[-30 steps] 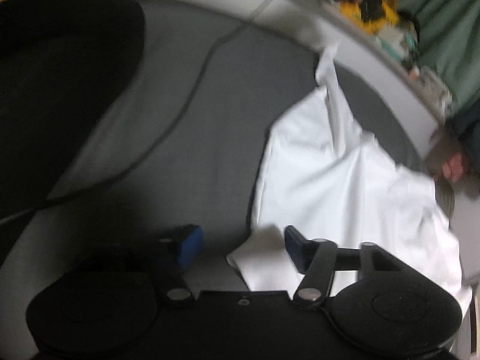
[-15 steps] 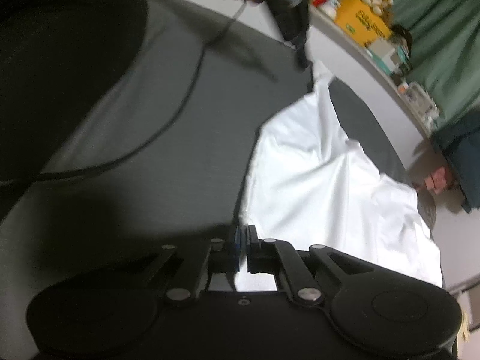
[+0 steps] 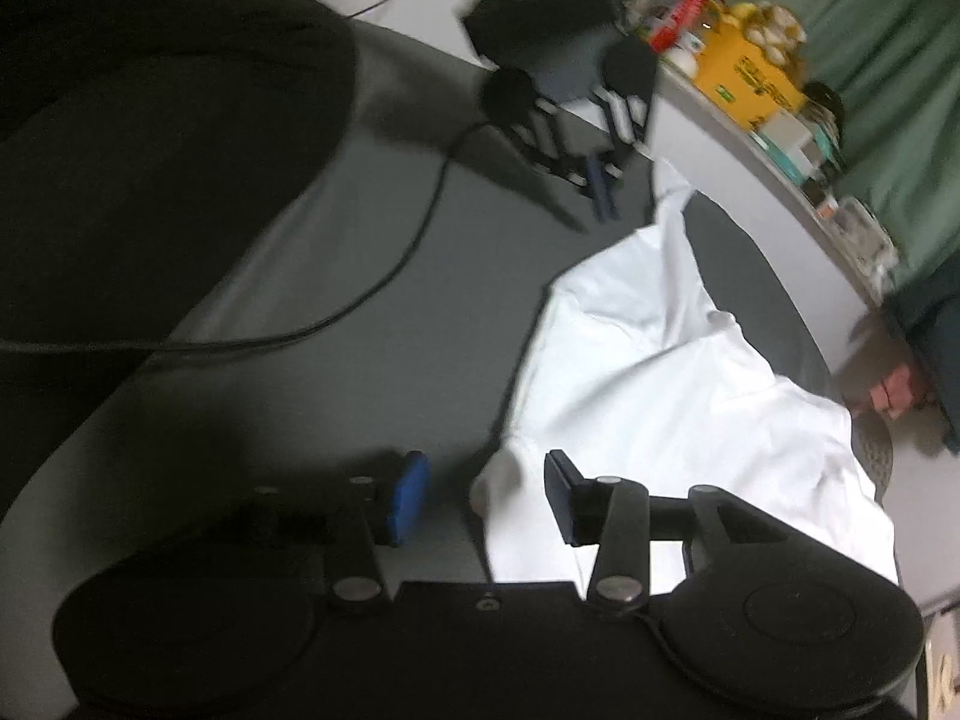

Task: Fold clothes
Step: 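Move the left gripper back over the shirt toward the sleeve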

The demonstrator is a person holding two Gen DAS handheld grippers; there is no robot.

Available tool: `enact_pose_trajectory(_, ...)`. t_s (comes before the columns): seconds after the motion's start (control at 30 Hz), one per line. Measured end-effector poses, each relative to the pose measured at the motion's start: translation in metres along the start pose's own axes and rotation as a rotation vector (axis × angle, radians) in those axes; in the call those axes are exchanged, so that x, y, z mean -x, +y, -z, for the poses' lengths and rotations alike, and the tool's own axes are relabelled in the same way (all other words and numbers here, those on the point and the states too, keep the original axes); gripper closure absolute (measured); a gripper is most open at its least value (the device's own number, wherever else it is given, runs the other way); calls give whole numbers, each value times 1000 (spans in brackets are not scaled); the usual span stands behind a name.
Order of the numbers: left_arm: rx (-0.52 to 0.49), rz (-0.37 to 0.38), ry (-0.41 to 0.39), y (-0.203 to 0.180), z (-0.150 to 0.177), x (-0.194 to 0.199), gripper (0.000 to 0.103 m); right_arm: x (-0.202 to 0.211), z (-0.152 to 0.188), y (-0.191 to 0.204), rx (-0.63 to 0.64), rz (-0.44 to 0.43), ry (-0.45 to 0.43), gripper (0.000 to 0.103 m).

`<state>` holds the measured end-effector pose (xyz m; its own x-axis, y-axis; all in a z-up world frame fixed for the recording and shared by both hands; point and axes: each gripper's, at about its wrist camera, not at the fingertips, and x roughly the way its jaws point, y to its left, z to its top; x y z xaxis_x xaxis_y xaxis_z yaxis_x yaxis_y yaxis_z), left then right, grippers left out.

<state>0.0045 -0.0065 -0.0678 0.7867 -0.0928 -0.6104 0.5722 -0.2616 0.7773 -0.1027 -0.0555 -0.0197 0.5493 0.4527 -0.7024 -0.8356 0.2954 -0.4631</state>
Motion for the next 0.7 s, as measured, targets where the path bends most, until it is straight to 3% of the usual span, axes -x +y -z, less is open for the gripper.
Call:
enact_pose_trajectory(0.07,-19,-37,37,8,4,-18,101,3,2,0,-3,-11,5,60)
enact_pose_trajectory(0.13,151,-54,103,32,15,-40,101,6,5,0,-9,-20,10,58)
enact_pose_trajectory(0.17,282,-43,136,45,24,-47,101,8,6,0,-19,-20,13,57)
enact_pose_trajectory(0.27,941,37,212,100,70,-70,100,14,10,-6,-70,-30,20,56)
enact_pose_trajectory(0.37,1680,70,169,125,139,-77,100,19,12,-14,-119,-32,18,53)
enact_pose_trajectory(0.43,1997,38,120,119,169,-75,100,21,13,-17,-135,-28,18,52)
enact_pose_trajectory(0.53,2207,-6,77,107,186,-72,100,20,16,-20,-154,-24,25,51)
enact_pose_trajectory(0.6,2264,-31,74,97,190,-62,100,19,16,-22,-169,-30,31,51)
enact_pose_trajectory(0.7,2366,-141,40,78,185,-38,100,19,16,-30,-212,-42,21,48)
